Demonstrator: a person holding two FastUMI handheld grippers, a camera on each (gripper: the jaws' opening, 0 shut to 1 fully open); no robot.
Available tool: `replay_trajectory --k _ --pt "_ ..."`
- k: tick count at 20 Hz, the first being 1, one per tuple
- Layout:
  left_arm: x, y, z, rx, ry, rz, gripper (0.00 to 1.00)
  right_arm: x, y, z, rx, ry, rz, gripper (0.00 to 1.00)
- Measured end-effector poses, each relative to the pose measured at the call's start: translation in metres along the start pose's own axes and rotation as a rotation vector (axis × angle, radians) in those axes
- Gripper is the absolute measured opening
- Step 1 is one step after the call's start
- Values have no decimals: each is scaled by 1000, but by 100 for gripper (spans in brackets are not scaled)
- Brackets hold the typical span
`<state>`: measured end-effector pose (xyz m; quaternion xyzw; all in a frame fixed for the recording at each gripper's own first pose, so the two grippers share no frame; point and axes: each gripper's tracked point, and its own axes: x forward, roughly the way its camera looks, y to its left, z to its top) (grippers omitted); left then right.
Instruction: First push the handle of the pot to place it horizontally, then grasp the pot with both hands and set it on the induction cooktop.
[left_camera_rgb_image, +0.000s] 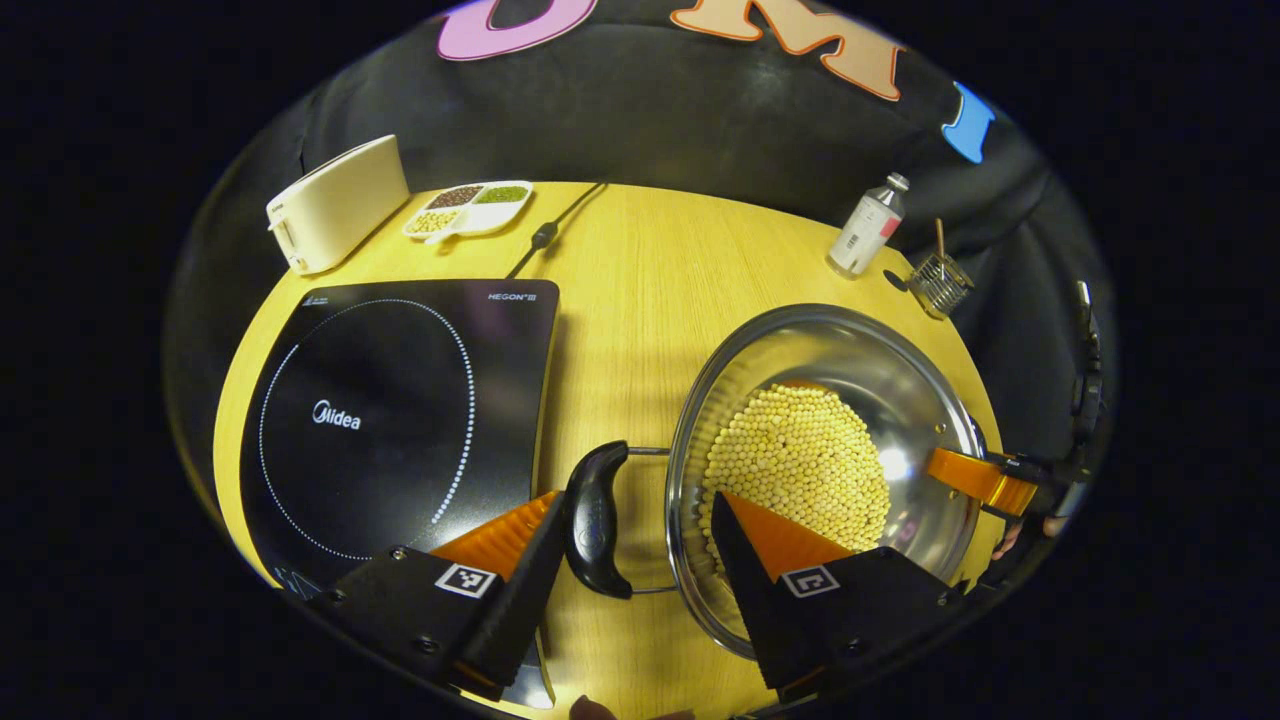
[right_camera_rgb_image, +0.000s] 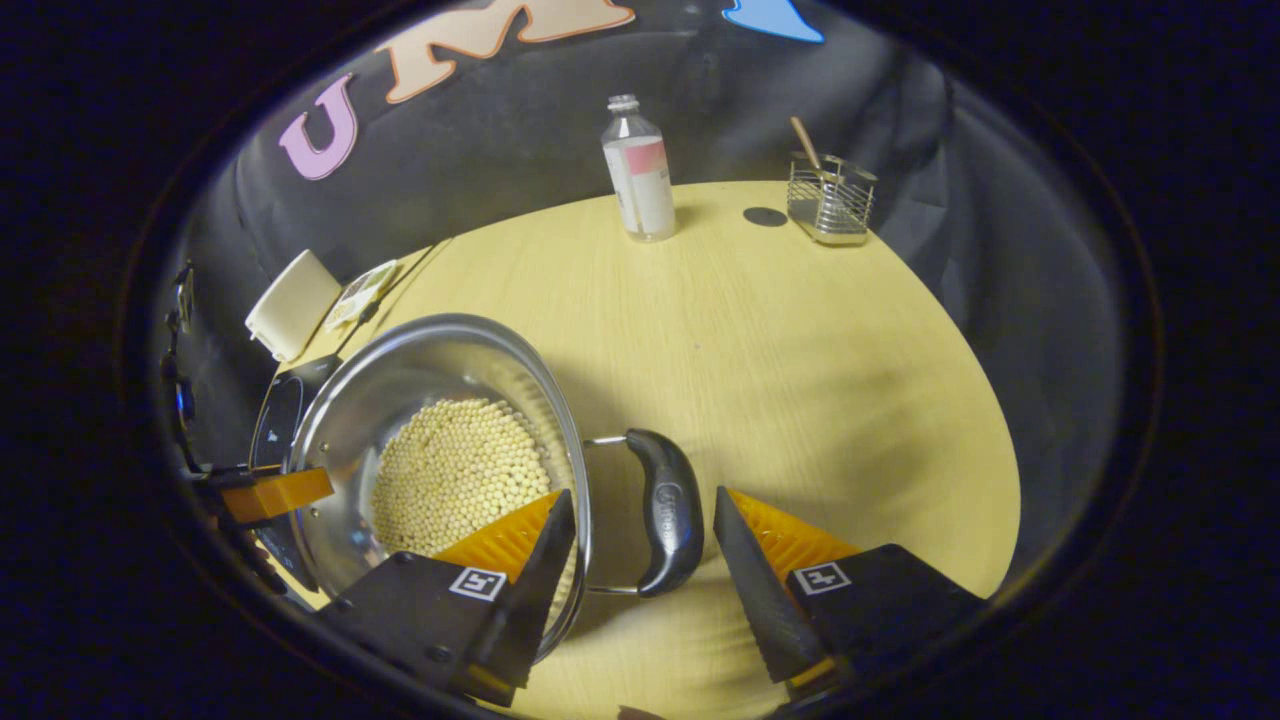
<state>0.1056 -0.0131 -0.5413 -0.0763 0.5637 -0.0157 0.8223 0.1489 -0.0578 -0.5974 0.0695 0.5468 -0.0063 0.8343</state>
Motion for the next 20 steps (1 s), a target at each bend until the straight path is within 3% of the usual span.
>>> replay_trajectory --k 2,3,4,5,8,10,12,16,17,18,20 --pt "5 -1 0 6 12 -1 89 3 1 -1 -2 8 4 80" --pt "6 -1 4 9 -2 -1 88 6 2 -2 1 11 8 86" --pt "9 1 4 13 3 4 86 7 3 -3 6 20 14 72" --pt "10 3 1 27 17 11 87 10 2 -5 5 27 12 67" --pt "15 6 -1 65 39 29 74 9 2 -5 4 37 19 69" --pt "20 7 1 54 35 42 72 10 1 -7 10 39 19 63" --pt "22 5 0 48 36 39 71 11 0 -5 17 42 22 68" --pt "21 4 0 34 42 0 68 11 2 -4 56 51 41 53" --pt "19 4 -1 16 47 -7 67 10 2 -3 75 58 54 58" --pt "19 4 -3 -6 56 -12 62 10 1 1 100 62 65 48" --pt "15 2 -8 -44 77 -22 60 7 3 1 101 55 75 43"
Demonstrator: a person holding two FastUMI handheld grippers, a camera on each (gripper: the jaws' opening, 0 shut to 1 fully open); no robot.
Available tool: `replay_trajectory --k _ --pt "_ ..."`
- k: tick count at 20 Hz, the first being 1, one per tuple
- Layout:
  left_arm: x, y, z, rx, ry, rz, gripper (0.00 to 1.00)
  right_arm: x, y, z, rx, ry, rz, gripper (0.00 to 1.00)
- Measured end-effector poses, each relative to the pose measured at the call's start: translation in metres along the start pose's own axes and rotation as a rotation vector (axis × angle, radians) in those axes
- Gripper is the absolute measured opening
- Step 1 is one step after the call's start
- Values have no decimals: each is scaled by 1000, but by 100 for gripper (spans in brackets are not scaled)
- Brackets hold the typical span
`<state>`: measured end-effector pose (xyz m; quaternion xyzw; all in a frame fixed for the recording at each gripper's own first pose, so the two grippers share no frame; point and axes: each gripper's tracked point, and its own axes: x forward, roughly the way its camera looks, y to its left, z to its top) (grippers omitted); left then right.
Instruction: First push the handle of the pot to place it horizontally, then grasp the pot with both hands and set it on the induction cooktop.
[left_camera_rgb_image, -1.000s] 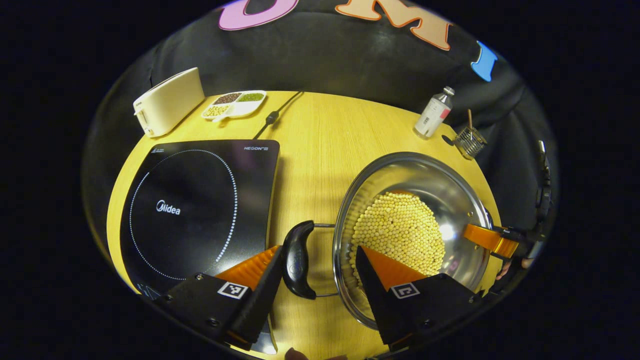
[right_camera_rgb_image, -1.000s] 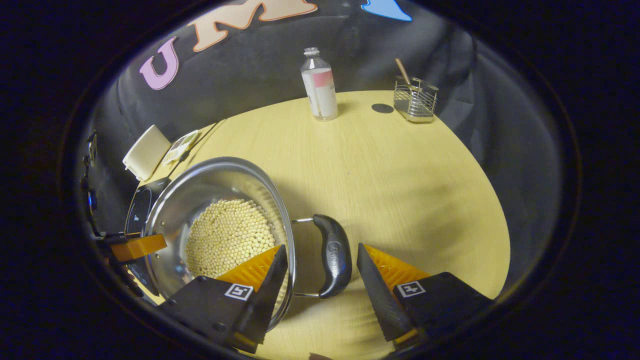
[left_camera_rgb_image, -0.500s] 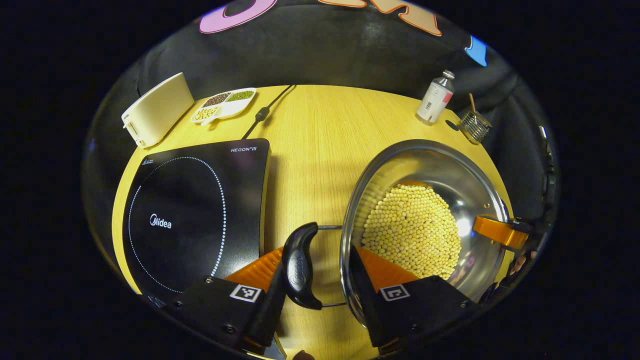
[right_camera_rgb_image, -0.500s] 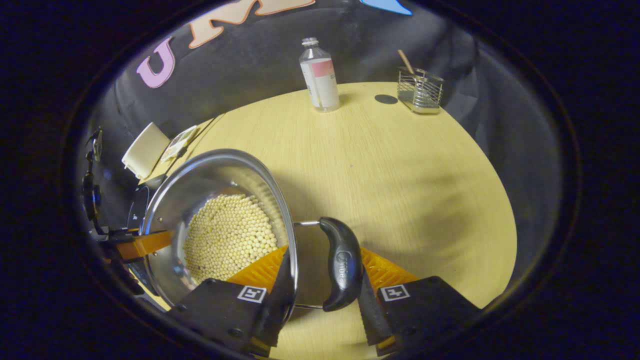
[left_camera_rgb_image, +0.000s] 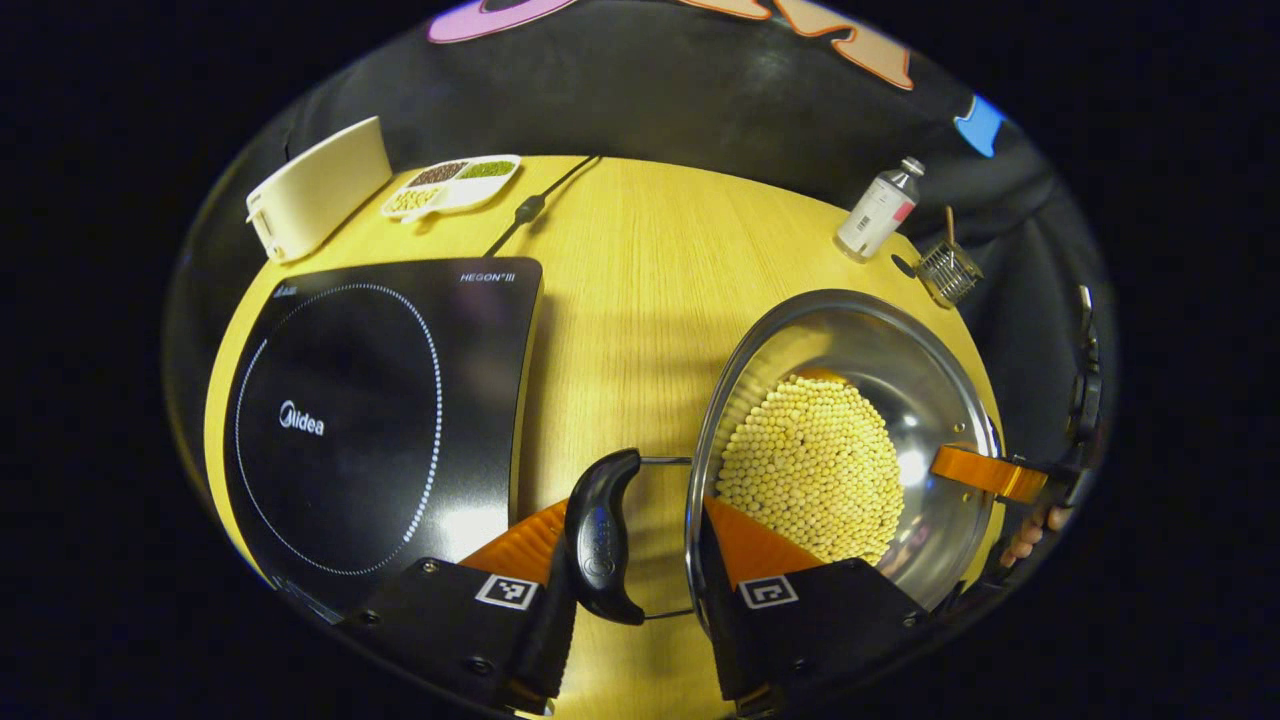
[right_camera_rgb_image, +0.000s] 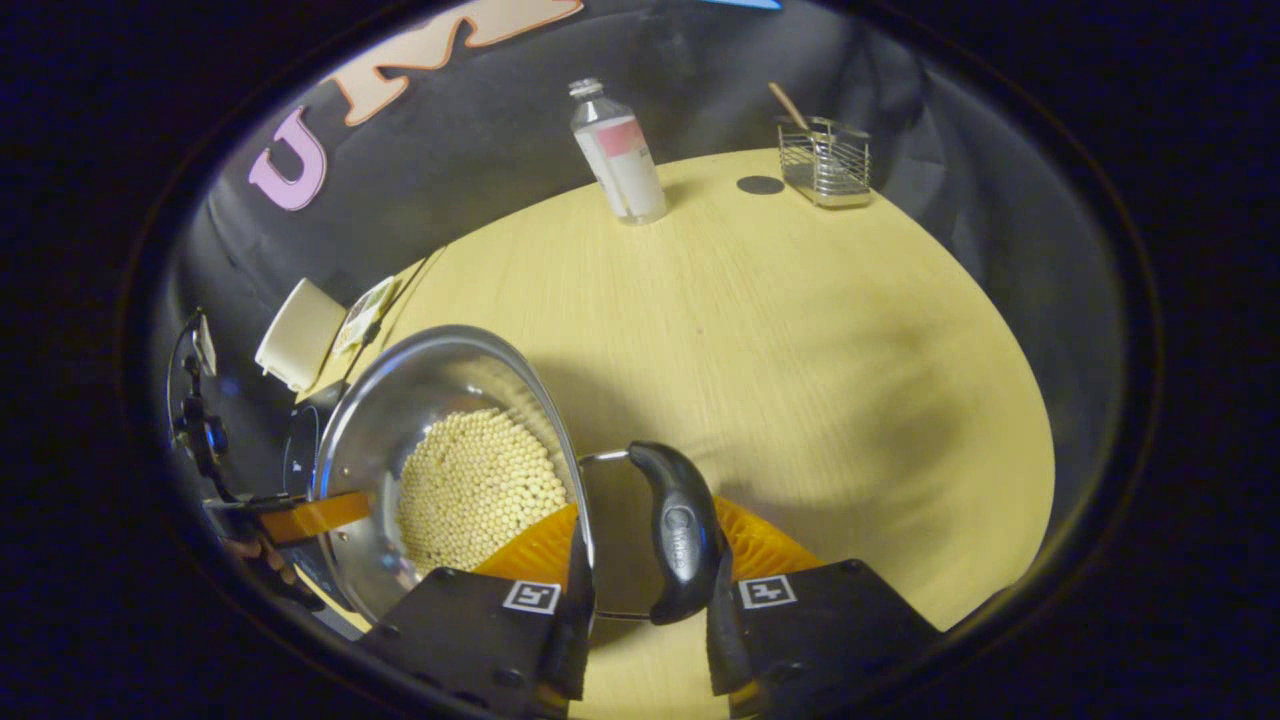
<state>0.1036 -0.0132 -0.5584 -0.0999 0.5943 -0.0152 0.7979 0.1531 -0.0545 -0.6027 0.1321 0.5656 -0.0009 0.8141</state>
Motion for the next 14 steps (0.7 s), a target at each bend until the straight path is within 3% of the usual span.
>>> replay_trajectory --k 5,6,8,14 --pt "-26 0 3 -14 -42 4 58 -19 9 0 1 -18 48 43" --pt "-33 2 6 -13 -53 12 59 -22 14 2 8 -21 61 49" --pt "-48 7 11 -15 -75 28 59 -27 23 3 11 -22 84 42" --pt "-88 32 17 -35 -141 74 57 -42 63 5 -15 -34 155 42"
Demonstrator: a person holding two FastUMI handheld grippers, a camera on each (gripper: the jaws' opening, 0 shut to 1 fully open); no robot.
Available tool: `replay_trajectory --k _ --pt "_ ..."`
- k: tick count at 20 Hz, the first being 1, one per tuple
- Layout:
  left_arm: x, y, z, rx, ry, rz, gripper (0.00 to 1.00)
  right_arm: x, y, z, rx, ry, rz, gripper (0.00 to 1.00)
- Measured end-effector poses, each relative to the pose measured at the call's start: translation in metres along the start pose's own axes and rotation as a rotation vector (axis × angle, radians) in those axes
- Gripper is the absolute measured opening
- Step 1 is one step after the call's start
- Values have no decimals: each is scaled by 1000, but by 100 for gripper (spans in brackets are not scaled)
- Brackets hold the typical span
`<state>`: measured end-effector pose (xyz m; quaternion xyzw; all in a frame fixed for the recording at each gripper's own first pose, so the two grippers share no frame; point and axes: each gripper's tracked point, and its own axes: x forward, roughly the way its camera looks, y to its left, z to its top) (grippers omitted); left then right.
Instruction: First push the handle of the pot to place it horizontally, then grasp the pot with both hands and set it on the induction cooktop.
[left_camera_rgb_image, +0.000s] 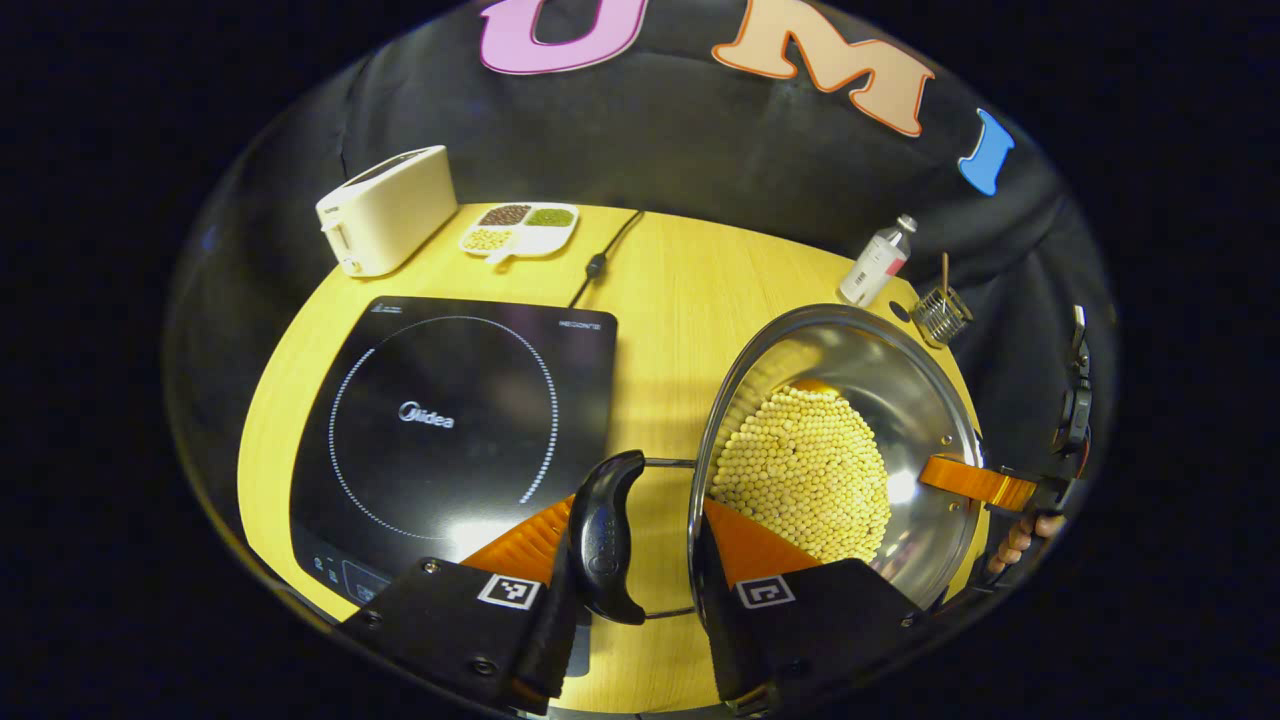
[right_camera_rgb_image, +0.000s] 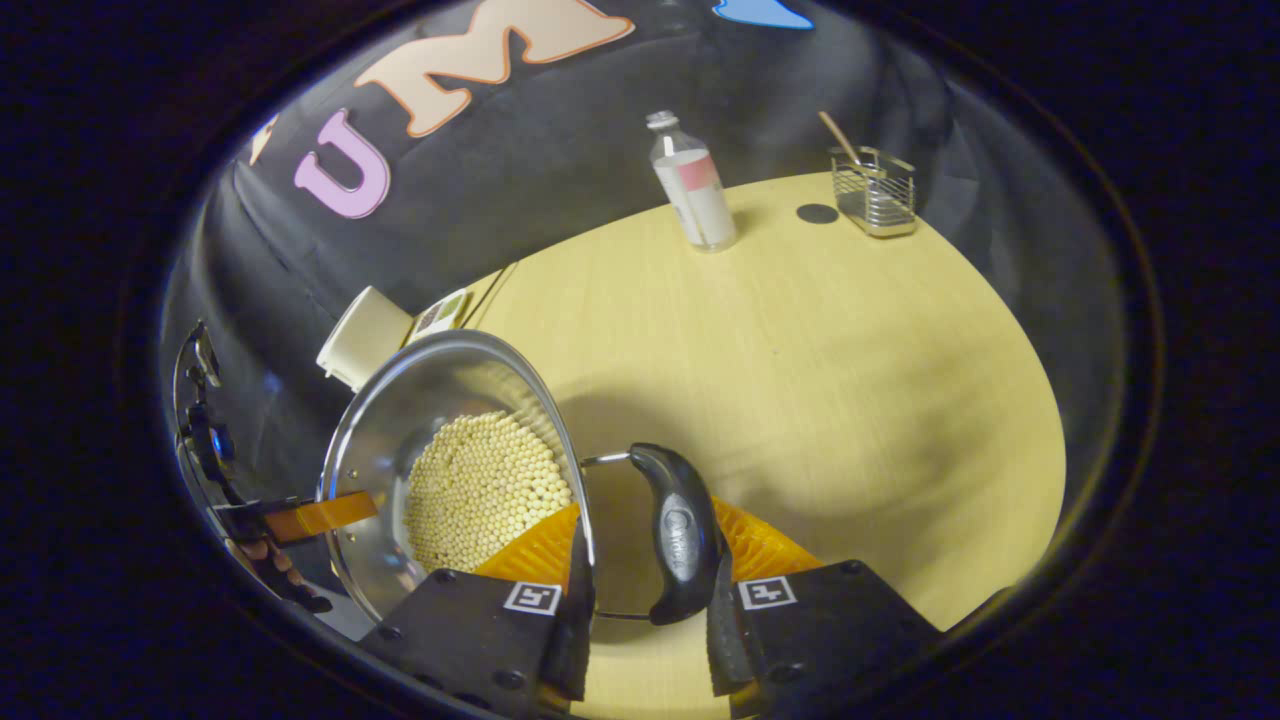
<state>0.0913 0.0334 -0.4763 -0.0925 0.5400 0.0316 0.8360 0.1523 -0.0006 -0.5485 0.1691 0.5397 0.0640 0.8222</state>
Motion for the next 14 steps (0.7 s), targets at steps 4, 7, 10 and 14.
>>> replay_trajectory --k 4,7,10,14 --pt "-17 29 2 -29 -20 21 57 3 33 -3 -26 8 35 42" --pt "-22 52 8 -37 -33 15 57 6 60 -5 -36 6 38 42" --pt "-20 82 11 -57 -28 1 57 14 88 -11 -47 15 26 49" --pt "-14 125 18 -73 -27 -25 58 29 127 -21 -63 30 -8 49"
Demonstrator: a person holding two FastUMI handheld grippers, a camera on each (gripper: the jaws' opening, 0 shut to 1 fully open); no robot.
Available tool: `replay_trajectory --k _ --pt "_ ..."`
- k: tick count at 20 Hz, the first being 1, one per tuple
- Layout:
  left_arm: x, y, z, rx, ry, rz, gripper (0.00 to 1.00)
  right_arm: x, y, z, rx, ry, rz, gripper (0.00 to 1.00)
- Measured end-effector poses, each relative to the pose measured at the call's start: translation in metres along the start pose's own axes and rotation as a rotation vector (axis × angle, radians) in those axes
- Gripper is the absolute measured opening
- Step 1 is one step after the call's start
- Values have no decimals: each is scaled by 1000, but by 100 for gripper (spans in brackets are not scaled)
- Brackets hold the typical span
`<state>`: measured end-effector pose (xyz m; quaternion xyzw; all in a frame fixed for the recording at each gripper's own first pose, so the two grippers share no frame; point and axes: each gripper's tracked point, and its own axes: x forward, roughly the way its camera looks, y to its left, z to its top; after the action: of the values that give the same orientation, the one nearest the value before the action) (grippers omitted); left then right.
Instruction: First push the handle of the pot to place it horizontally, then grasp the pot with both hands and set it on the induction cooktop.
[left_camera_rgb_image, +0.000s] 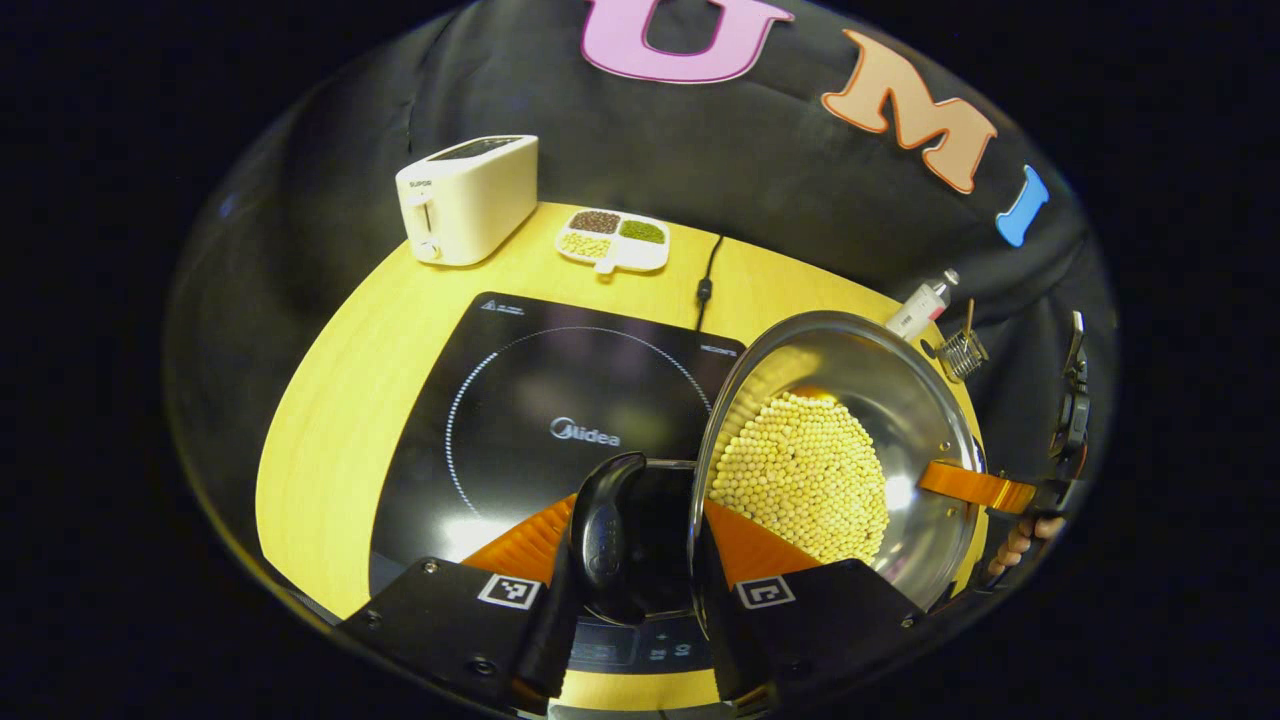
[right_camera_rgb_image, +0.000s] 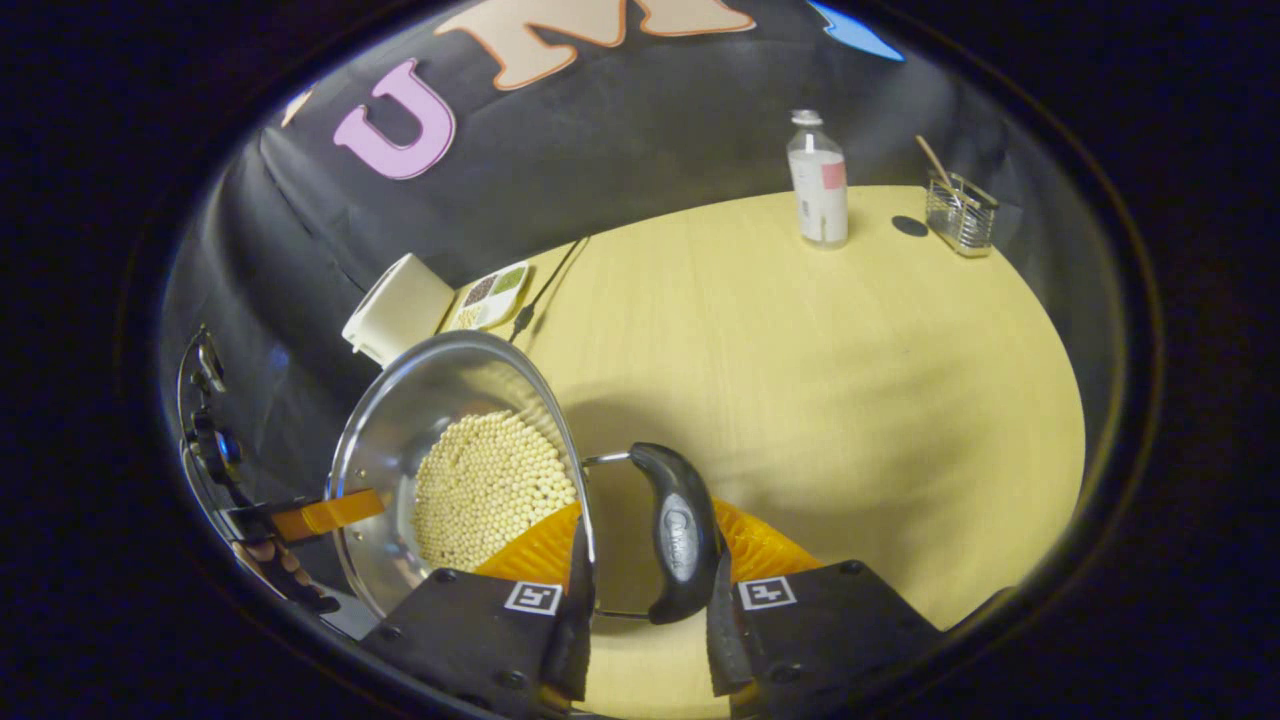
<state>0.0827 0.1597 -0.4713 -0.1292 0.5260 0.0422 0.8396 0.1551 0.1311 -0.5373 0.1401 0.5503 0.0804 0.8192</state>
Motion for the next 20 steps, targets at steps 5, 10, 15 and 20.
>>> replay_trajectory --k 5,10,15,20 --pt "10 51 13 8 -4 -34 55 20 48 -14 6 18 -47 49" --pt "18 96 27 10 -28 -48 56 38 90 -19 23 19 -65 49" --pt "22 126 46 76 -66 -43 56 54 118 -26 59 27 -77 49" --pt "25 147 63 111 -133 -39 57 66 141 -23 75 9 -81 42"
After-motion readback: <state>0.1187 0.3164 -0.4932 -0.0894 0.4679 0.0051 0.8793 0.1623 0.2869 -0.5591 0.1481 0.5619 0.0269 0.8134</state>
